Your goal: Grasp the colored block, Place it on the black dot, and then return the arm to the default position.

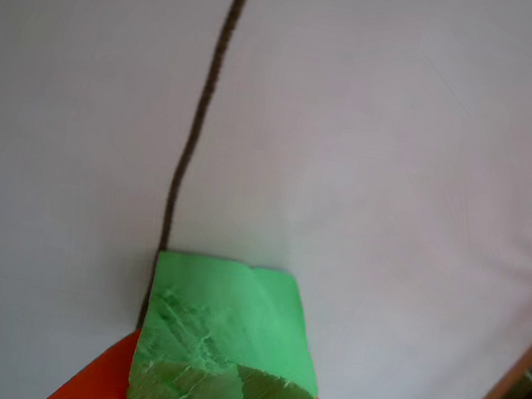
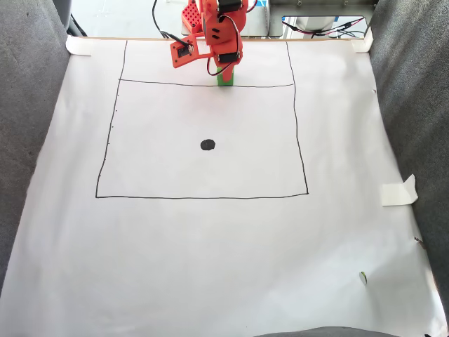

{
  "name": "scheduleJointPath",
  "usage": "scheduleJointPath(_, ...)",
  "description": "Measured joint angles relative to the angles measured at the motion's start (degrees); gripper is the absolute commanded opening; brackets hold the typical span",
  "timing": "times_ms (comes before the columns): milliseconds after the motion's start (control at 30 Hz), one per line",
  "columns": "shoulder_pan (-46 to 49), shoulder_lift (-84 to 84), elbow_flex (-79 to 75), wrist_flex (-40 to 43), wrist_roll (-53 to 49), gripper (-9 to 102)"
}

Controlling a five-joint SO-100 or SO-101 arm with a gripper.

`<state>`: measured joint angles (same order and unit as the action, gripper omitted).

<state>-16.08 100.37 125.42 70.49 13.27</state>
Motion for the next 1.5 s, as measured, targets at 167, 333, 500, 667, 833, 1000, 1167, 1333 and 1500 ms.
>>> scheduleJointPath(167,1.41,0.70,-1.05,2.37,0.00,0)
scheduleJointPath(333,2.81,-0.62,-10.81,8.53,1.93,0)
scheduleJointPath(500,3.08,-5.45,-25.49,14.68,7.82,0)
scheduleJointPath(667,4.48,-14.68,-41.92,20.65,14.50,0)
scheduleJointPath(833,8.44,-22.32,-51.77,19.07,17.23,0)
scheduleJointPath(1000,10.02,-29.53,-59.85,19.51,18.54,0)
scheduleJointPath(1167,9.67,-36.12,-71.89,24.26,20.39,0)
scheduleJointPath(1333,10.90,-39.64,-78.84,25.22,20.48,0)
scheduleJointPath(1500,12.22,-45.26,-83.50,23.91,18.63,0)
